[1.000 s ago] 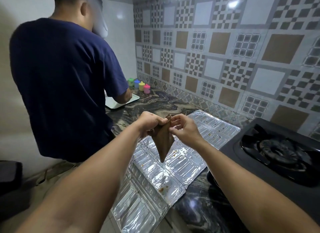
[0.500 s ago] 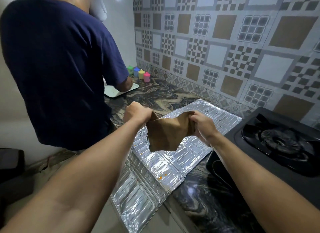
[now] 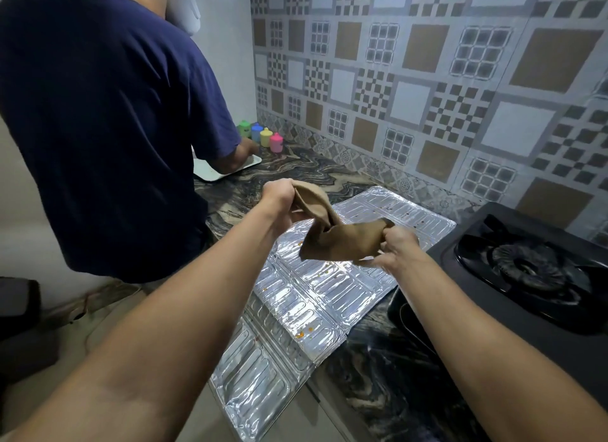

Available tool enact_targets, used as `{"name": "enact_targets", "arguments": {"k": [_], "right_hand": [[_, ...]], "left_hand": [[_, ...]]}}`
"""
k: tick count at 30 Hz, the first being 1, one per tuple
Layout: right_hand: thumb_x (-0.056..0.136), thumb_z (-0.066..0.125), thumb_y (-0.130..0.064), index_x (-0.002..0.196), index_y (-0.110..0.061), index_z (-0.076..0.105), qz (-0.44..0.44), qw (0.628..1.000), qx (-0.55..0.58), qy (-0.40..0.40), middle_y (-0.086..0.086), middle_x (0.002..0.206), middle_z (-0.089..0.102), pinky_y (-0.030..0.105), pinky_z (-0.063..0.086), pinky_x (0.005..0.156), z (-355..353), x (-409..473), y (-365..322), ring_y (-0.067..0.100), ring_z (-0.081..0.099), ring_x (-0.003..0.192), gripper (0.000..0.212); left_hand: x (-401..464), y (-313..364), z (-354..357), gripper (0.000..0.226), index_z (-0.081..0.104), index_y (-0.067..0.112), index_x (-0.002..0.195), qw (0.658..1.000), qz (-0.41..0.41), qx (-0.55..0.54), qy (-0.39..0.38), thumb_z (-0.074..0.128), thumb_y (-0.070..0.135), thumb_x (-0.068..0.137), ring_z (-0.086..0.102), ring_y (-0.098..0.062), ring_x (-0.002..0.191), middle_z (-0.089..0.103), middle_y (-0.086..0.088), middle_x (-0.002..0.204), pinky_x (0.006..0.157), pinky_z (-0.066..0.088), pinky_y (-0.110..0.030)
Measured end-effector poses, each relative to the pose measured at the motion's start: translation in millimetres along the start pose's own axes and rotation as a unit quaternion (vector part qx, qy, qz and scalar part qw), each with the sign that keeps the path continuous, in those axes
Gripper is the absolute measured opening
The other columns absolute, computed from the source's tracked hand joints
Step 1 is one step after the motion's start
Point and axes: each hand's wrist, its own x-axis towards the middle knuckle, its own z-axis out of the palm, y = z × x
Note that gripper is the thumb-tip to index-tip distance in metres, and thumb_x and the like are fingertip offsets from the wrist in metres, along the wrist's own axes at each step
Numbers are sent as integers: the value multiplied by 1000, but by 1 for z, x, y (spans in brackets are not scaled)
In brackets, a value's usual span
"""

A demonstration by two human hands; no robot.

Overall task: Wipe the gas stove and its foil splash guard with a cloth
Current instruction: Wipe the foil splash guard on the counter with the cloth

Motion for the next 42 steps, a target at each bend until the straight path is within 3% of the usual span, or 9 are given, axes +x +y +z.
{"name": "enact_targets", "arguments": {"k": [6,14,19,21,23,29,35,38,42], "right_hand": [[93,33,-9,121,0,40,116,991,41,-53,21,124,39,76,40,84,7,-13,27,56,44,116,30],[89,36,-22,75,-4,43,175,985,5,-5,19,94,43,79,26,94,31,-33,36,47,38,115,24],[76,52,-21,107,-5,53,23,994,1,109,13,116,54,47,48,92,29,-25,41,30,55,104,35],[84,47,-20,89,-9,59,39,998,15,42,12,88,63,42,52,74,31,-26,42,25,59,80,17],[93,38,-29,81,-8,60,105,992,26,-58,13,77,64,44,52,72,34,-27,44,28,58,77,33],[90,34,-62,119,-10,63,100,950,215,-204,14,111,60,66,38,94,52,-5,47,45,52,115,67],[90,31,-64,133,6,51,20,953,221,-205,28,133,53,52,40,105,57,9,39,38,53,123,84],[98,44,-40,104,-2,66,24,971,158,-176,25,109,65,53,51,91,61,9,36,38,62,108,45],[99,46,-24,93,-3,65,-5,984,31,-173,13,75,71,36,58,60,63,14,43,24,69,65,29]], "left_hand": [[-5,11,14,29,55,10,75,998,4,-45,-44,40,13,100,59,-24,63,58,-11,67,54,55,-38],[-4,12,6,23,54,15,83,994,7,-72,-87,43,21,102,61,-23,70,58,-9,79,58,56,-41],[-3,20,-2,21,53,17,81,992,27,-85,-94,46,20,100,59,-18,67,58,-6,76,52,57,-33],[-4,21,-5,22,53,17,80,989,27,-87,-117,46,18,101,58,-16,65,57,-5,72,54,56,-31],[-6,19,-6,25,52,17,77,985,21,-78,-151,44,17,101,56,-14,61,56,-2,66,56,54,-29],[-7,1,-17,25,51,18,77,977,-7,-41,-209,43,15,100,51,-13,68,49,-1,74,67,49,-31],[-1,-30,-69,10,63,14,89,993,-47,53,-99,55,12,95,60,-17,79,62,-5,86,68,57,-37],[7,-64,-100,7,63,10,88,993,-84,82,-5,63,17,91,63,-21,80,64,-8,88,75,58,-40],[21,-130,-160,36,65,3,107,957,-150,109,224,68,20,75,58,-19,63,64,-6,84,57,49,-25]]}}
